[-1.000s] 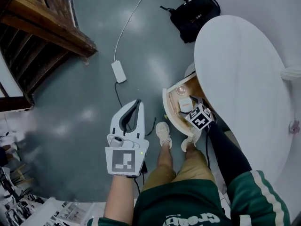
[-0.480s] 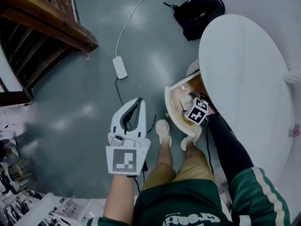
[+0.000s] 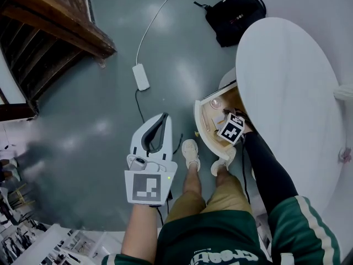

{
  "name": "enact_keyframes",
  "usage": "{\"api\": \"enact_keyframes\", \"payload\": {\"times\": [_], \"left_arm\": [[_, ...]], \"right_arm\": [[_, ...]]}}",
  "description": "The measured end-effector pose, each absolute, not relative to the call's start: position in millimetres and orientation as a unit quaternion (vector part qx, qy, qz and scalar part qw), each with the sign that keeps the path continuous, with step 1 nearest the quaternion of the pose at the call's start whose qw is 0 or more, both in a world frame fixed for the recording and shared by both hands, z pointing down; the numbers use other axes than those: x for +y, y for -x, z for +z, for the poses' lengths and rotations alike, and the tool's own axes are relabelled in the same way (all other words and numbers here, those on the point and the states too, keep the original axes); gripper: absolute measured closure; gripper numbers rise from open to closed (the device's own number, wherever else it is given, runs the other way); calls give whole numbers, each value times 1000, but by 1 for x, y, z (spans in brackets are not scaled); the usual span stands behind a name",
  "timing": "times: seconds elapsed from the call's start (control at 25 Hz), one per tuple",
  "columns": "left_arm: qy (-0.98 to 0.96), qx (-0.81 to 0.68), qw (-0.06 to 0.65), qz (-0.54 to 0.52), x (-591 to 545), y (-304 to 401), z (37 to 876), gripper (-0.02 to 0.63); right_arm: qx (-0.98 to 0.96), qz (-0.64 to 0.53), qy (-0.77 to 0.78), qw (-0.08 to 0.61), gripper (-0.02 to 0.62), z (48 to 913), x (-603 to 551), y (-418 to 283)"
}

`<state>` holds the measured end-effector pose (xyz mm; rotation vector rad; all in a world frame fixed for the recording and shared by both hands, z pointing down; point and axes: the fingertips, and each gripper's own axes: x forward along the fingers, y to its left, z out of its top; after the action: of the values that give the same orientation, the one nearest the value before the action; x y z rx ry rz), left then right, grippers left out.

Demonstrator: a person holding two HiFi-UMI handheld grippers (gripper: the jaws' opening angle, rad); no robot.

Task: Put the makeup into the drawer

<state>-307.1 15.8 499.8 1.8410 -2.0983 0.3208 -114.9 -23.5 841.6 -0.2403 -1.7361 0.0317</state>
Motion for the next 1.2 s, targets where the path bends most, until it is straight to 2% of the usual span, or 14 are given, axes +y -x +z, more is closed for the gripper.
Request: {"api": "enact_keyframes", "payload": {"times": [0.24, 0.64, 1.2], "left_arm": [[-653, -732, 159, 111, 19, 310, 493, 606], [-678, -716, 132, 107, 24, 299, 460, 606], [-709, -694, 83, 89, 35, 244, 388, 606]], "right_arm": [[-786, 16, 95, 611, 152, 815, -10, 125], [-867, 19, -11, 497, 169, 698, 4, 146], [-931, 91, -242, 257, 173, 474, -16, 89]]}}
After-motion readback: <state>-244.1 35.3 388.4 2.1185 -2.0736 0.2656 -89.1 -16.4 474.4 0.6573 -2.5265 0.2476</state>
